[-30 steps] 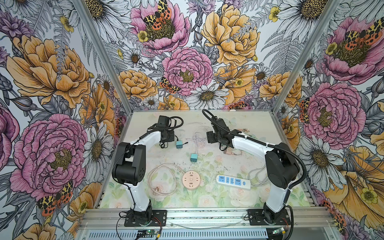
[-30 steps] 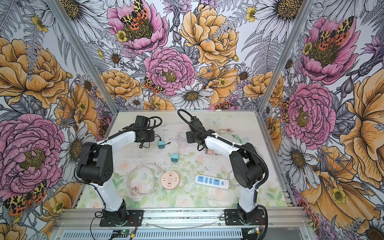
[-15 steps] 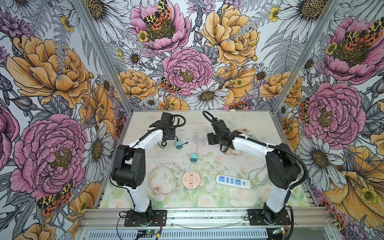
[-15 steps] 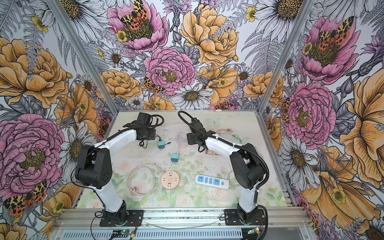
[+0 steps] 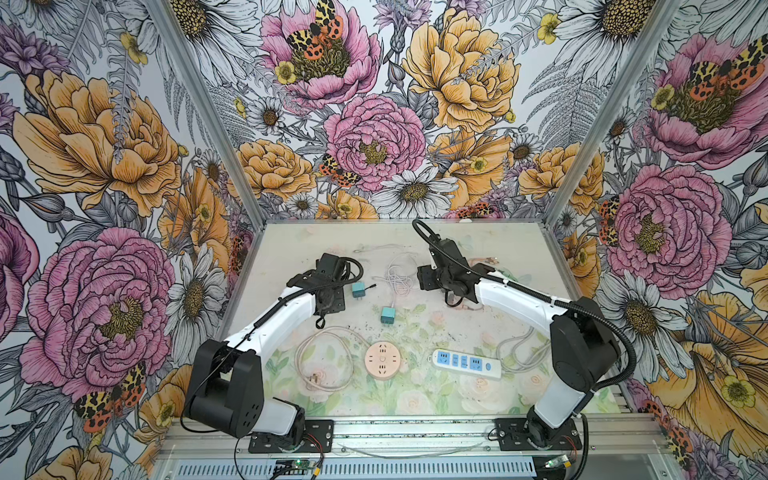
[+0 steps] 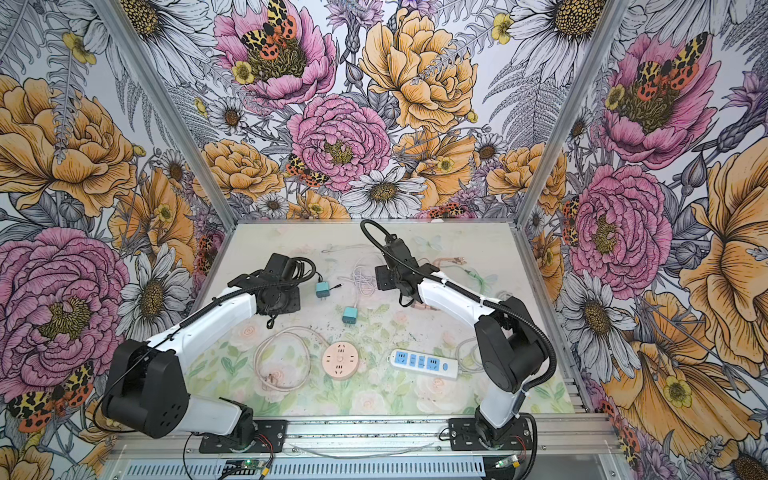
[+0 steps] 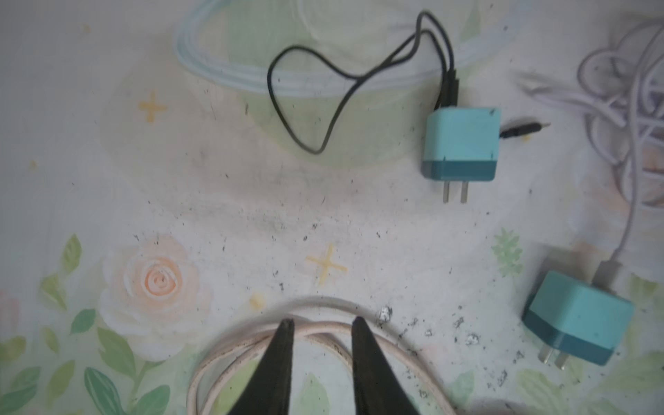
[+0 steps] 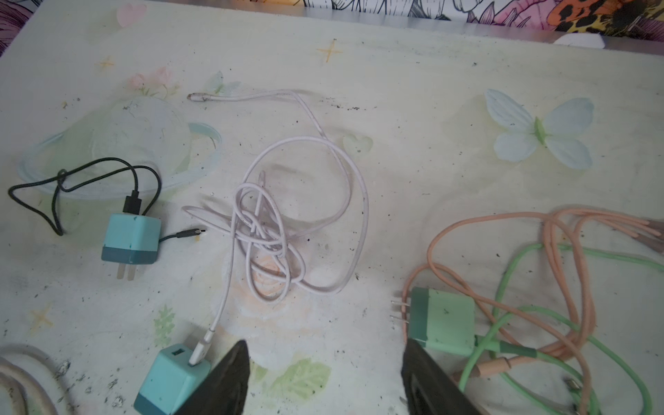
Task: Insert plugs into power strip
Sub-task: Move the power cord to the top-left of the table, then move the power cord to the middle-left of the table.
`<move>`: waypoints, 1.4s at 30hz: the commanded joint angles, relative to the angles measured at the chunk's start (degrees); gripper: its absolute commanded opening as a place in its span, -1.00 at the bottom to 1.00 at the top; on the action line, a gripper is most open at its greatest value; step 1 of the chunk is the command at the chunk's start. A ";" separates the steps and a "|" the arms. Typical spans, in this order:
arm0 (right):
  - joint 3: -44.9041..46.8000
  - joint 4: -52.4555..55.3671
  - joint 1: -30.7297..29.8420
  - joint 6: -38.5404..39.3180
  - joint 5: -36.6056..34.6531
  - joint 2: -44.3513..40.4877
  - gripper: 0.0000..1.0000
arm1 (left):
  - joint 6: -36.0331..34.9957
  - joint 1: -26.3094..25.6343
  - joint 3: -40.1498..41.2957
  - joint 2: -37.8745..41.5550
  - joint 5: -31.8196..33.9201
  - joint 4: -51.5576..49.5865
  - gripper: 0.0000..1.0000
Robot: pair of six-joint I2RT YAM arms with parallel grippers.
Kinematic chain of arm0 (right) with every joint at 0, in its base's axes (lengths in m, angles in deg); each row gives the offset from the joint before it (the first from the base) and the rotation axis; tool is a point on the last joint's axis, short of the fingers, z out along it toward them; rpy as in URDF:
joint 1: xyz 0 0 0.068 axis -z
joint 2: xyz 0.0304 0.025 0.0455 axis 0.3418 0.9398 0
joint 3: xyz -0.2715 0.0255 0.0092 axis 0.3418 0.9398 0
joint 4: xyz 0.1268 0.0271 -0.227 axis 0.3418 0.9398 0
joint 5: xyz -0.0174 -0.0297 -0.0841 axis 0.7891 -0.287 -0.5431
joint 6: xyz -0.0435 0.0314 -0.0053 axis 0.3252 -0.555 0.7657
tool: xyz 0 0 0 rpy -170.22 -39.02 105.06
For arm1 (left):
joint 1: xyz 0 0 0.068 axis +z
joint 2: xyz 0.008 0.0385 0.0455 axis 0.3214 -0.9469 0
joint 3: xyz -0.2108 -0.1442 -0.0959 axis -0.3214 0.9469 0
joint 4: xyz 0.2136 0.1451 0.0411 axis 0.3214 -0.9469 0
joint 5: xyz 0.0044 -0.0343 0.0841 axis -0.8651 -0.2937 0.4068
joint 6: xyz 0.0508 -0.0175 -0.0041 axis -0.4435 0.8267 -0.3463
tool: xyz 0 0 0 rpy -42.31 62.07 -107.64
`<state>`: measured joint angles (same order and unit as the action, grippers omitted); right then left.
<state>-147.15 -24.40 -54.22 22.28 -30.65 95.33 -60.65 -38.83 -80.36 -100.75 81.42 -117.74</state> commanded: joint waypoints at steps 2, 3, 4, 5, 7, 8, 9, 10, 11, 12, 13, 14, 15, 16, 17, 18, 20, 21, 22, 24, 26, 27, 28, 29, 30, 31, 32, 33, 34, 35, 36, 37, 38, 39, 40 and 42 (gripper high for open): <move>2.36 -0.21 -0.86 -2.54 2.41 -2.79 0.31 | 6.11 -2.94 4.35 5.21 -3.51 -1.51 -0.76; 2.97 -0.17 -0.84 -3.01 2.88 -3.16 0.28 | 6.81 -3.81 5.08 5.62 -3.84 -1.66 -0.84; 3.44 -0.19 -0.98 -3.54 3.70 -3.57 0.25 | 7.76 -4.73 5.64 5.80 -3.78 -1.93 -0.88; 4.02 -0.11 -1.14 -3.99 4.36 -4.01 0.22 | 8.48 -5.51 6.13 5.76 -3.72 -2.24 -0.89; 5.47 -0.16 -1.52 -4.94 6.05 -5.24 0.14 | 10.16 -6.71 7.46 5.40 -3.82 -2.47 -0.92; 6.19 -0.15 -1.77 -5.39 6.56 -5.84 0.11 | 10.94 -6.92 7.97 5.15 -4.04 -2.41 -0.93; 7.11 -0.14 -2.12 -5.92 6.92 -6.59 0.08 | 11.67 -7.11 8.63 4.82 -4.15 -2.36 -0.93; 7.98 -0.19 -2.58 -6.37 7.17 -7.20 0.06 | 12.20 -7.16 9.07 4.37 -4.20 -2.26 -0.93; 8.66 -0.19 -2.92 -6.58 7.21 -7.67 0.05 | 12.56 -7.23 9.46 3.95 -4.08 -2.22 -0.93; 9.45 -0.19 -3.34 -6.92 7.22 -8.35 0.04 | 12.81 -7.23 9.58 3.44 -3.87 -2.00 -0.93; 10.17 -0.19 -3.76 -7.13 7.25 -8.78 0.03 | 12.84 -7.28 9.69 2.97 -3.77 -1.76 -0.92; 10.75 -0.19 -4.13 -7.43 7.29 -9.19 0.03 | 12.84 -7.21 9.70 2.55 -3.85 -1.48 -0.92; 11.37 -0.18 -4.39 -7.83 7.59 -9.63 0.02 | 12.76 -7.10 9.77 2.10 -4.31 -0.94 -0.91; 11.92 -0.12 -4.66 -8.24 7.84 -10.07 0.02 | 12.73 -6.85 9.95 1.61 -4.83 -0.28 -0.88; 12.42 -0.16 -5.02 -8.57 8.08 -10.44 0.00 | 12.75 -6.64 10.07 1.11 -5.01 0.27 -0.84; 12.99 -0.12 -5.33 -9.06 8.55 -10.86 -0.01 | 12.72 -6.37 10.12 0.38 -5.21 0.82 -0.80; 14.18 -0.06 -6.13 -9.90 9.18 -11.48 -0.02 | 12.42 -5.69 10.61 -1.04 -5.81 2.37 -0.78; 14.78 -0.06 -6.64 -10.40 9.23 -11.62 -0.03 | 12.31 -5.14 11.09 -1.79 -6.12 3.51 -0.78; 15.43 -0.01 -7.08 -10.95 9.47 -11.93 -0.04 | 12.18 -4.43 11.58 -2.58 -6.86 4.59 -0.78; 16.39 -0.01 -8.03 -12.14 10.01 -11.89 -0.06 | 12.04 -3.46 12.51 -3.65 -7.36 6.21 -0.79; 17.18 -0.01 -9.18 -13.03 10.68 -11.63 -0.08 | 11.79 -2.14 13.57 -4.19 -8.03 7.79 -0.80; 17.55 0.02 -9.68 -13.53 10.97 -11.40 -0.10 | 11.62 -1.29 14.07 -4.30 -8.45 8.58 -0.80; 17.77 0.04 -10.28 -14.03 11.21 -11.15 -0.12 | 11.62 -0.66 14.51 -4.25 -8.59 9.09 -0.80; 18.11 -0.01 -10.88 -14.47 11.54 -10.86 -0.14 | 11.52 0.01 15.02 -4.15 -8.53 9.57 -0.80; 18.33 0.00 -10.86 -14.81 11.83 -10.52 -0.15 | 11.39 0.72 15.44 -3.88 -8.46 10.08 -0.80; 18.53 0.00 -12.64 -15.10 12.01 -10.20 -0.16 | 11.36 1.35 15.81 -3.73 -8.49 10.61 -0.80; 18.78 -0.01 -13.28 -15.36 12.04 -9.84 -0.17 | 11.36 2.12 16.16 -3.53 -8.58 11.23 -0.80; 19.01 -0.01 -13.96 -15.76 12.16 -9.44 -0.17 | 11.29 3.05 16.38 -3.30 -8.81 11.84 -0.80; 19.17 0.01 -14.45 -16.00 12.36 -8.98 -0.18 | 11.24 3.78 16.65 -3.04 -8.88 12.27 -0.80; 19.32 -0.01 -14.88 -16.26 12.87 -8.50 -0.20 | 11.11 4.83 16.86 -2.83 -8.99 12.61 -0.80; 19.36 0.00 -15.34 -16.53 13.29 -8.09 -0.22 | 10.88 5.91 17.03 -2.57 -9.16 12.82 -0.80; 19.49 0.00 -15.75 -16.73 13.60 -7.81 -0.23 | 10.55 6.90 17.12 -2.34 -9.38 12.89 -0.79; 19.56 -0.01 -16.31 -17.02 13.71 -7.52 -0.24 | 10.24 8.04 17.23 -2.07 -9.53 12.92 -0.79; 19.56 -0.01 -16.78 -17.19 13.80 -7.31 -0.25 | 9.90 9.05 17.32 -1.86 -9.96 13.10 -0.78; 19.74 0.03 -17.19 -17.39 13.80 -7.03 -0.25 | 9.64 10.09 17.41 -1.63 -10.38 13.28 -0.77; 19.81 0.03 -18.09 -17.86 14.18 -6.46 -0.27 | 8.84 12.14 17.58 -1.23 -11.13 13.59 -0.75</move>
<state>-127.77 -24.11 -71.45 5.99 -17.36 88.01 -50.16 -29.12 -64.56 -102.09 71.32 -104.81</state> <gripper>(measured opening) 0.369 0.124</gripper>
